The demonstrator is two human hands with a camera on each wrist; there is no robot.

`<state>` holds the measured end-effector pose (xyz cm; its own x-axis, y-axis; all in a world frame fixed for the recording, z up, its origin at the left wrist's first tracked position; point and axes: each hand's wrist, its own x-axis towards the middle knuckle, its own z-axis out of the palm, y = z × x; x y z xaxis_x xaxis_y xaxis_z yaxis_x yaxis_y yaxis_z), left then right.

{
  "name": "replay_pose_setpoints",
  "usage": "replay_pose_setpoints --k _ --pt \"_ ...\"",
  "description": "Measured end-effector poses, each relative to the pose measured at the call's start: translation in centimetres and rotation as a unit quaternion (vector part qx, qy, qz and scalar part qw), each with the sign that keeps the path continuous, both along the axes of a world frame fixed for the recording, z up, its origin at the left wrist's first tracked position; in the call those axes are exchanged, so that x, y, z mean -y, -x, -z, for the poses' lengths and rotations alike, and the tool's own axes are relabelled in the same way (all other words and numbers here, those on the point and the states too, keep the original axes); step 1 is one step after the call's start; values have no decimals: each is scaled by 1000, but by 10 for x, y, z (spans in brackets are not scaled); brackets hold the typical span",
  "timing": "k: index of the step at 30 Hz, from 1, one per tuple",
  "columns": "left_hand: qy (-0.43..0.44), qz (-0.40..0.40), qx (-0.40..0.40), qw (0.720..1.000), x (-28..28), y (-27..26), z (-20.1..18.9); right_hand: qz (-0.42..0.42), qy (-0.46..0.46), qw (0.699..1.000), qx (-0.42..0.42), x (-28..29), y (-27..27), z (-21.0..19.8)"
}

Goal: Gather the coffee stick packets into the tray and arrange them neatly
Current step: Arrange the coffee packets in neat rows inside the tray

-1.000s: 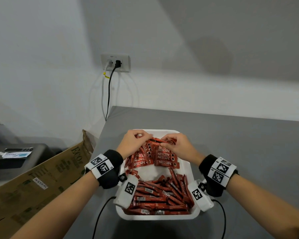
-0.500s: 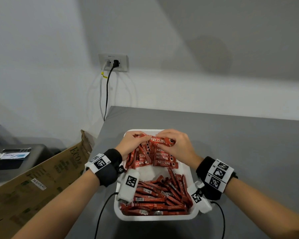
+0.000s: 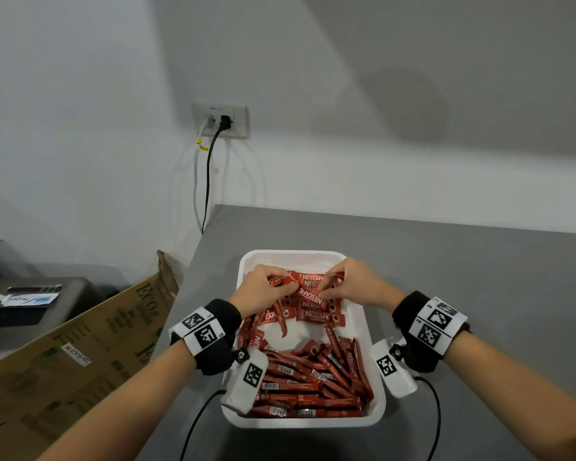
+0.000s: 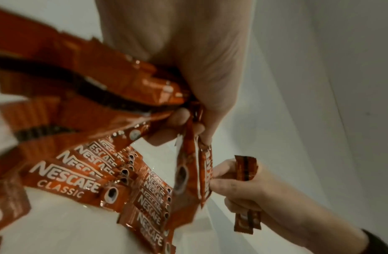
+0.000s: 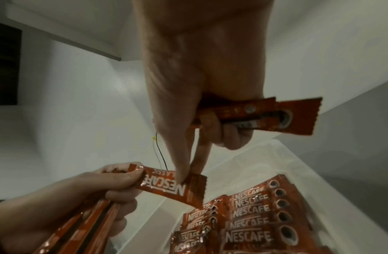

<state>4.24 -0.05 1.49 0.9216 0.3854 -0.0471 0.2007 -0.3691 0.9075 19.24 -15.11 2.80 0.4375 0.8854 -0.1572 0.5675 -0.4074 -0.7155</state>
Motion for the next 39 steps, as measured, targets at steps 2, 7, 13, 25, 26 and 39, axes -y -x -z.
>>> replay_pose_setpoints --k 2,7,13,25,26,39 --pt "13 10 -25 1000 -1 0 0 3 6 1000 6 0 0 2" --pt "-7 18 -20 1000 -5 1 0 -14 -3 1000 -18 1 2 -1" --pt "-22 -25 38 999 -6 -5 0 -6 -29 1000 6 -7 7 -4" --pt "-68 -54 3 996 4 -11 16 90 -98 991 -17 -9 20 16" --pt "-99 -43 -28 994 2 -11 16 45 -33 998 3 -5 17 17" --pt "-330 78 -227 913 5 -20 18 -158 238 939 189 9 25 31"
